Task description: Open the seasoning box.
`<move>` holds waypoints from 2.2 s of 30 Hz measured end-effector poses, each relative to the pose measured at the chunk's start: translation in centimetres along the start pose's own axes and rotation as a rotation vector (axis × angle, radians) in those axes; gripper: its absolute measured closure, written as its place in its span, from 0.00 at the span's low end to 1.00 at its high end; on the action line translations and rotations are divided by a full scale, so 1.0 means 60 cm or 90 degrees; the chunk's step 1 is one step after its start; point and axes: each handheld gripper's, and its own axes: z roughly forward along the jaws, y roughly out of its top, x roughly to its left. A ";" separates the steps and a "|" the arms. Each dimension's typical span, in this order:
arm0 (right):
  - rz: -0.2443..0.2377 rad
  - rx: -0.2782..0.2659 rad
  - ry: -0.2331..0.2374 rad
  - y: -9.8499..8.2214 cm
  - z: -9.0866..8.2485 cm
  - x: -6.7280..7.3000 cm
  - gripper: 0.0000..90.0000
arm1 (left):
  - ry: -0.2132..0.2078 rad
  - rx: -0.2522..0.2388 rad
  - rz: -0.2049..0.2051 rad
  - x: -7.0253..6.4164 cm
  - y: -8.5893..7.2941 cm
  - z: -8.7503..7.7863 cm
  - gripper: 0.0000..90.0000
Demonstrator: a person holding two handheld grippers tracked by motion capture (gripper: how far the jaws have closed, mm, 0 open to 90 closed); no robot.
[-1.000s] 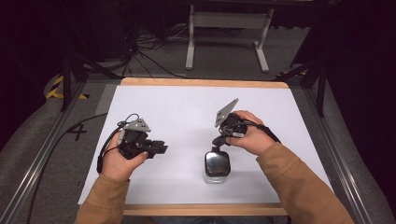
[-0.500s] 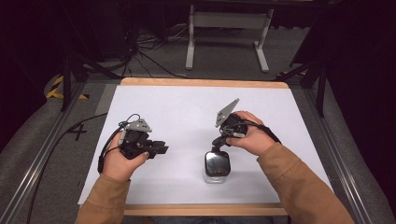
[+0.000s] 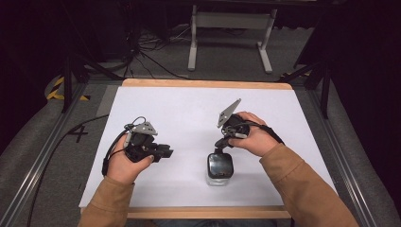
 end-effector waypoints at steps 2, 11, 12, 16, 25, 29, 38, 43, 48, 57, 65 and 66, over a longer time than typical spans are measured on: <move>0.000 0.001 0.002 0.001 0.000 0.000 1.00 | 0.000 0.000 -0.002 -0.001 0.000 0.001 0.82; 0.003 0.005 0.002 0.002 0.001 0.001 1.00 | -0.011 0.015 0.008 -0.009 0.003 0.012 0.83; 0.004 0.005 -0.002 0.002 0.001 0.001 1.00 | -0.014 0.017 0.009 -0.011 0.004 0.014 0.83; -0.001 0.002 -0.003 0.002 0.002 0.001 1.00 | -0.020 0.020 0.013 -0.014 0.005 0.017 0.84; 0.007 0.005 -0.005 0.002 0.002 0.002 1.00 | -0.096 0.041 0.063 -0.066 0.020 0.063 0.91; 0.006 0.003 -0.009 0.001 0.002 0.001 1.00 | -0.119 0.056 0.094 -0.099 0.028 0.084 0.92; 0.002 -0.001 -0.007 0.001 0.002 0.000 1.00 | -0.139 0.082 0.118 -0.134 0.033 0.120 0.94; 0.002 -0.001 -0.007 0.001 0.002 0.001 1.00 | -0.126 0.062 0.111 -0.135 0.034 0.127 0.96; 0.002 -0.001 -0.007 0.001 0.002 0.000 1.00 | -0.119 0.050 0.108 -0.135 0.035 0.130 0.99; 0.025 -0.041 -0.036 -0.005 -0.007 0.002 0.99 | -0.109 0.034 0.107 -0.136 0.034 0.128 0.98; 0.072 -0.148 -0.081 -0.057 -0.059 0.015 1.00 | -0.105 0.005 0.101 -0.134 0.037 0.124 0.98; 0.072 -0.148 -0.081 -0.057 -0.059 0.015 1.00 | -0.105 -0.002 0.099 -0.133 0.037 0.123 0.98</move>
